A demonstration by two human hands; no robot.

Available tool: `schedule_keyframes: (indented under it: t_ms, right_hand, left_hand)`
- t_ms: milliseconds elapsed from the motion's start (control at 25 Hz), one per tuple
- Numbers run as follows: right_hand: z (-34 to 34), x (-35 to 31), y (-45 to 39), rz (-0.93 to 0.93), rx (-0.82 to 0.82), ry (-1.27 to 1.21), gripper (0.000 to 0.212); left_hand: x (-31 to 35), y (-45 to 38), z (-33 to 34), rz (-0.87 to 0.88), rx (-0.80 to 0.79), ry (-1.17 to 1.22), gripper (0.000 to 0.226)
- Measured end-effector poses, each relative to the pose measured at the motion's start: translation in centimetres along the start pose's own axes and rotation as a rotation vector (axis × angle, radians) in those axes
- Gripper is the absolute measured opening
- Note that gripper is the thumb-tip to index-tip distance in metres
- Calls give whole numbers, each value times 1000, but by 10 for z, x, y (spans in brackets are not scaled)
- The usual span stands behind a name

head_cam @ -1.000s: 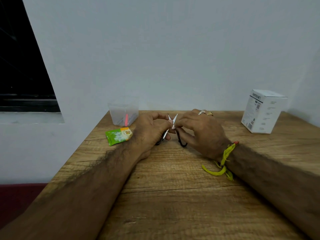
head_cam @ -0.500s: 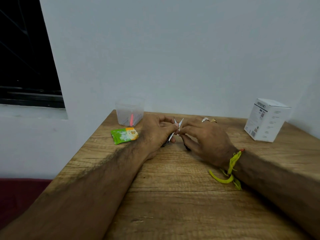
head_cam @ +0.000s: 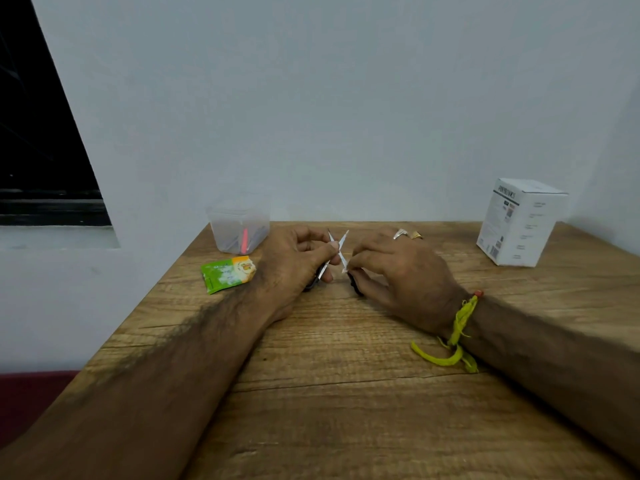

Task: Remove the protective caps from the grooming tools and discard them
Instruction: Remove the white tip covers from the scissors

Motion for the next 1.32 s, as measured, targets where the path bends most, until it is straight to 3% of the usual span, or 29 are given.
schedule_keyframes:
  t_ms: [560, 1000, 1320]
  right_hand:
    - [-8, -6, 2, -20, 10, -11, 27]
    - [-11, -3, 9, -42, -117, -56, 25]
    - [-11, 4, 10, -35, -196, -99, 11]
  left_hand:
    - [1, 0, 0, -10, 3, -20, 16]
    - [0, -1, -1, -8, 22, -16, 16]
    - [-1, -2, -3, -18, 27, -8, 16]
Point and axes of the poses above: each hand's wrist, its own y-axis away from the middle knuckle, its own z-axis out of the palm, x = y × z, the point moved 3 cm from there along -y, towards the middle knuckle, and after that the axes turned 8 degrees about y, right-handed, at the moved point
